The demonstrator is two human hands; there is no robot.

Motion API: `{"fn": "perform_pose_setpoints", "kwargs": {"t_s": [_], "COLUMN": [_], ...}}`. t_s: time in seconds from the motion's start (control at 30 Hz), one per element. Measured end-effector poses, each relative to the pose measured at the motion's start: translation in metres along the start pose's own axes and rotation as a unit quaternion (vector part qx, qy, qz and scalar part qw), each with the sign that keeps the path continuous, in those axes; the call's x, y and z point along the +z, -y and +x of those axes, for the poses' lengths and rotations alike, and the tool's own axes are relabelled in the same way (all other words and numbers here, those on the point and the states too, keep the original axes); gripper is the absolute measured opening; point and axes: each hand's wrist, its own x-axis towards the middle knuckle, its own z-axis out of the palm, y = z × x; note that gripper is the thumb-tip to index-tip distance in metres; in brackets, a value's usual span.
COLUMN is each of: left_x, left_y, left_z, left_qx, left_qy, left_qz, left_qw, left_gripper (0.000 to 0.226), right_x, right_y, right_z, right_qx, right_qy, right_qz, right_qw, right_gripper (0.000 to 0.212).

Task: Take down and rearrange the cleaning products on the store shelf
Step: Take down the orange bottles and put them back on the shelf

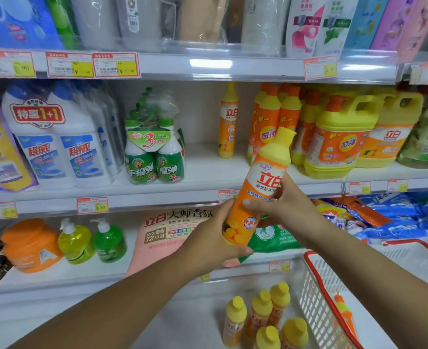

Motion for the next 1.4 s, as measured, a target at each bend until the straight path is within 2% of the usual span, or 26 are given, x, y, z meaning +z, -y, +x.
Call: {"fn": "perform_pose_setpoints", "kwargs": {"t_s": [0.07,0.17,0.3,0.43,0.53,0.67,0.77,0.93,1.13,1.2,1.4], "left_x": [-0.016,-0.042,-0.055,-0.056,-0.059,-0.055,-0.054,-0.053,-0.052,-0.052,-0.051], "left_y": [-0.001,0.016,0.061,0.096,0.107,0.118,0.122,0.121,0.125,0.125,0.124], "left_z": [0.009,0.033,0.070,0.100,0.117,0.129,0.130,0.131,0.133,0.133,0.132], "left_qx": [0.041,0.069,0.069,0.121,0.130,0.167,0.186,0.190,0.192,0.190,0.181], "left_qy": [0.006,-0.043,-0.143,-0.150,-0.204,-0.259,-0.270,-0.277,-0.285,-0.288,-0.285], "left_qz": [0.115,0.302,0.318,0.400,0.401,0.380,0.377,0.397,0.413,0.416,0.412], "left_qw": [0.993,0.950,0.935,0.896,0.884,0.872,0.866,0.854,0.844,0.842,0.846], "left_gripper": [0.087,0.083,0.068,0.062,0.051,0.042,0.036,0.036,0.034,0.034,0.033], "right_x": [-0.001,-0.003,0.008,0.029,0.040,0.045,0.049,0.062,0.063,0.064,0.071], "right_y": [0.002,0.008,0.017,0.011,-0.001,-0.008,-0.010,-0.019,-0.045,-0.049,-0.041], "right_z": [0.011,0.041,0.095,0.147,0.180,0.213,0.232,0.244,0.238,0.240,0.254], "right_qx": [-0.037,-0.102,-0.168,-0.191,-0.178,-0.151,-0.138,-0.135,-0.126,-0.110,-0.076], "right_qy": [-0.049,-0.091,-0.098,-0.105,-0.109,-0.130,-0.153,-0.160,-0.124,-0.135,-0.158], "right_qz": [-0.026,-0.062,-0.088,-0.108,-0.139,-0.122,-0.105,-0.085,-0.124,-0.135,-0.157], "right_qw": [0.998,0.989,0.977,0.970,0.968,0.972,0.973,0.974,0.976,0.975,0.972], "right_gripper": [0.061,0.061,0.061,0.053,0.051,0.053,0.071,0.068,0.090,0.089,0.069]}}
